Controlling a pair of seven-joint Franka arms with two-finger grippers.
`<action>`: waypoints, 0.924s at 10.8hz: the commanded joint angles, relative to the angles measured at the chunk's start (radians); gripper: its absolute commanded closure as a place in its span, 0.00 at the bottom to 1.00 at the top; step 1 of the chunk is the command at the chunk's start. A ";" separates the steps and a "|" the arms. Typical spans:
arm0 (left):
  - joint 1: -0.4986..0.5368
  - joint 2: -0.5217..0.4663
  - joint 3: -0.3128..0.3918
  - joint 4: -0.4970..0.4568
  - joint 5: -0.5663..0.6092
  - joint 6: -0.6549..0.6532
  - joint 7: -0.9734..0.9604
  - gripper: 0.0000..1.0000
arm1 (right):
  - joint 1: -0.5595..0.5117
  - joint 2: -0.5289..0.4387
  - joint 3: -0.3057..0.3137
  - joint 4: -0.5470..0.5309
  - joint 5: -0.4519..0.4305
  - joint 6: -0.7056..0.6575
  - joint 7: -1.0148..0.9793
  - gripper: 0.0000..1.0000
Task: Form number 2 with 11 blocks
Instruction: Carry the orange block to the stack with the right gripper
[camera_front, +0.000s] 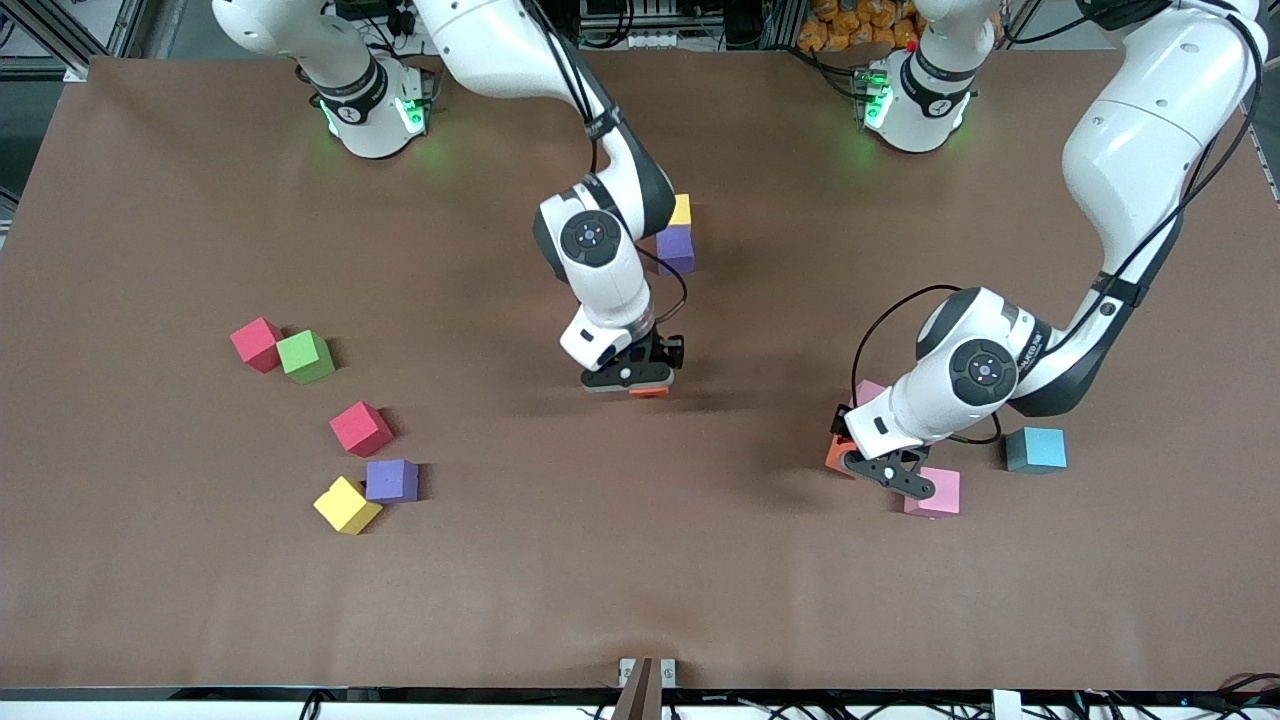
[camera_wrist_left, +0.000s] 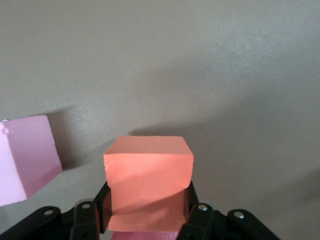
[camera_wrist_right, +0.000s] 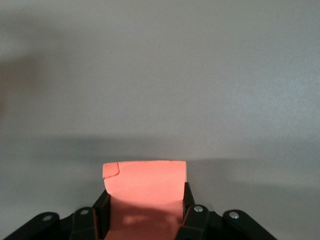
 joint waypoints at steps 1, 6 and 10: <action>0.008 -0.063 -0.001 -0.005 -0.027 -0.065 0.006 0.81 | 0.056 -0.100 0.002 -0.137 -0.014 0.030 0.010 0.73; 0.017 -0.237 -0.029 -0.002 -0.058 -0.235 0.009 0.81 | 0.193 -0.115 -0.012 -0.239 -0.014 0.118 0.078 0.74; 0.016 -0.270 -0.058 0.001 -0.058 -0.265 0.011 0.81 | 0.337 -0.115 -0.098 -0.314 -0.012 0.188 0.155 0.75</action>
